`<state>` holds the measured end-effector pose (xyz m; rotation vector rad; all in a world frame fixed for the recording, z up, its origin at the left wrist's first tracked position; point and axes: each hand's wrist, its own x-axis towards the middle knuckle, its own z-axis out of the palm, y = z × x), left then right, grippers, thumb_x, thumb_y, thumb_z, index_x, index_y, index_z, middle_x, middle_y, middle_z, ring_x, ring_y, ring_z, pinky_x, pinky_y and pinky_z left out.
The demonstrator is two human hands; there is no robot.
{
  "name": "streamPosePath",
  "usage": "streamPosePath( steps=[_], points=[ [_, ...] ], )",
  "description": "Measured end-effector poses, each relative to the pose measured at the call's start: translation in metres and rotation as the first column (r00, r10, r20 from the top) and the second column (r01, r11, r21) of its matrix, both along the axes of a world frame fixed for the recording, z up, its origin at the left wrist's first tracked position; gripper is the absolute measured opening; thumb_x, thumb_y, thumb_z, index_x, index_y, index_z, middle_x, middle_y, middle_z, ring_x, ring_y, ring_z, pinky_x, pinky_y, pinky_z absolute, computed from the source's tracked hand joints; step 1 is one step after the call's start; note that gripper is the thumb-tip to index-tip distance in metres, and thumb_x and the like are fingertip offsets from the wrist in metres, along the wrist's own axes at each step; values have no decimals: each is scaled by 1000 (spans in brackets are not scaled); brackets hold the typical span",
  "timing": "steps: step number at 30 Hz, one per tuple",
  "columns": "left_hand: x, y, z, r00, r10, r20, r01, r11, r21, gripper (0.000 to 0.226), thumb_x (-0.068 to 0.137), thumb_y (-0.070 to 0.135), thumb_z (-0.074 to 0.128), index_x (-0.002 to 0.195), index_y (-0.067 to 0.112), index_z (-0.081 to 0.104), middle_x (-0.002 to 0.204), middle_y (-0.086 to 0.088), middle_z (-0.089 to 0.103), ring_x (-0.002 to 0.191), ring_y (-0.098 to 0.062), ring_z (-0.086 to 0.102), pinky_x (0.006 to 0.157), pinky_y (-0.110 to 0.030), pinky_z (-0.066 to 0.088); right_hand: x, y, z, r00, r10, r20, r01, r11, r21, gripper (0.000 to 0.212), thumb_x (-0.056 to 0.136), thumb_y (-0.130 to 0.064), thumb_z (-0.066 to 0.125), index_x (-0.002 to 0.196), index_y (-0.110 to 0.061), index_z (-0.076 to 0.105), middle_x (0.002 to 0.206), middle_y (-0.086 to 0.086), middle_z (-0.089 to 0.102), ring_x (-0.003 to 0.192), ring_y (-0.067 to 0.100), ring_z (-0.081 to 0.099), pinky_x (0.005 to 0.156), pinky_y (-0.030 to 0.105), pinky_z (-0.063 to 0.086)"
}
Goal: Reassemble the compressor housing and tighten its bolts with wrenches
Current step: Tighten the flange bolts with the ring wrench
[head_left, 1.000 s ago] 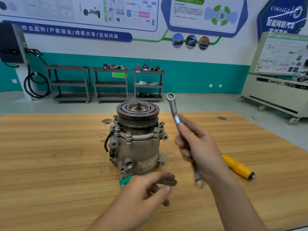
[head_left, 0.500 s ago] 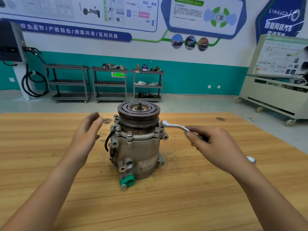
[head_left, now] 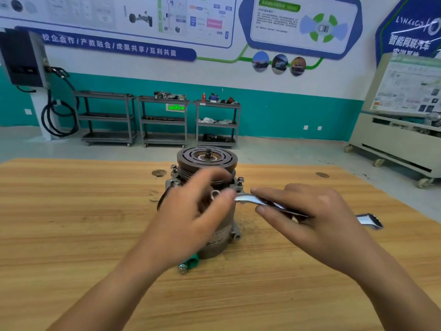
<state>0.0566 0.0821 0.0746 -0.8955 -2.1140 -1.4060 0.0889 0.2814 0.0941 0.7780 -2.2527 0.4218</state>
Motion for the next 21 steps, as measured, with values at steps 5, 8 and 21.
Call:
streamPosePath(
  steps=[5, 8, 21],
  points=[
    [10, 18, -1, 826, -381, 415, 67, 798, 599, 44, 96, 4, 34, 72, 19, 67, 40, 4, 35, 31, -7, 29, 33, -13, 26, 3, -10, -12, 918, -19, -395, 47, 997, 61, 27, 87, -27, 58, 103, -10, 73, 73, 5, 63, 61, 18, 56, 52, 29, 47],
    [3, 21, -3, 778, -439, 450, -61, 660, 748, 33, 96, 3, 32, 83, 9, 61, 39, 5, 32, 29, -5, 24, 32, -14, 23, 14, -24, -46, 888, -10, -461, -122, 959, -254, 28, 94, -26, 52, 81, -11, 71, 81, 0, 55, 70, 13, 52, 65, 19, 42],
    [-15, -12, -26, 993, 43, 112, -52, 996, 73, 17, 94, 28, 45, 92, 30, 62, 56, 11, 59, 47, -2, 51, 44, -13, 40, -47, -31, -7, 795, 530, -296, 165, -658, -735, 69, 83, -74, 32, 48, -15, 41, 38, -6, 19, 28, 8, 16, 31, 15, 16]
  ],
)
